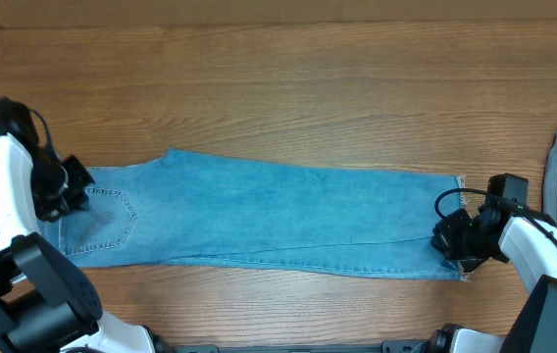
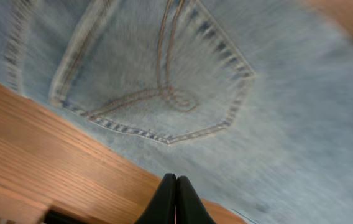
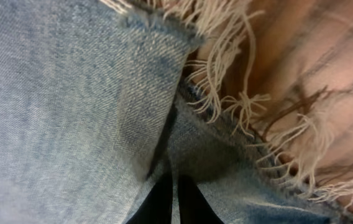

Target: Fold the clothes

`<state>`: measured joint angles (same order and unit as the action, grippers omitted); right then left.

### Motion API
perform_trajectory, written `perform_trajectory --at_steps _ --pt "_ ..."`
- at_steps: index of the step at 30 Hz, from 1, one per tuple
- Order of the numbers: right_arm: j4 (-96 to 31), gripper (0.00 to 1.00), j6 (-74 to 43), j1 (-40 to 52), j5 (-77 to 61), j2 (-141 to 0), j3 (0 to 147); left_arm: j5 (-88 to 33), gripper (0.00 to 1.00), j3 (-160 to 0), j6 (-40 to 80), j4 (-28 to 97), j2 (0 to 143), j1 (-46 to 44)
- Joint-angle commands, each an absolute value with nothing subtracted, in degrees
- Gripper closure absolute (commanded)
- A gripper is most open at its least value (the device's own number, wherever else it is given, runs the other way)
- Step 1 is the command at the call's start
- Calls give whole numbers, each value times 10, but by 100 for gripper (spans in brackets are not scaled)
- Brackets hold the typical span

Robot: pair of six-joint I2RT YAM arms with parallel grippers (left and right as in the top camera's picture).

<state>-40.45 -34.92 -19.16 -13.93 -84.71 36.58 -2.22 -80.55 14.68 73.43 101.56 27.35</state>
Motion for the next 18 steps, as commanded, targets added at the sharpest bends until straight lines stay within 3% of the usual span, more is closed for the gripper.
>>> perform_trajectory --at_steps 1,3,6,18 --pt "-360 92 -367 -187 -149 -907 331 -6 93 -736 178 695 1020 279" --pt "-345 92 -368 -187 -151 -920 331 -1 84 -697 199 658 1020 280" --pt "-313 92 -381 -187 -152 -942 331 29 81 -650 227 599 1020 280" --pt "-149 93 -390 -187 -209 -984 331 -13 90 -624 199 367 1093 229"
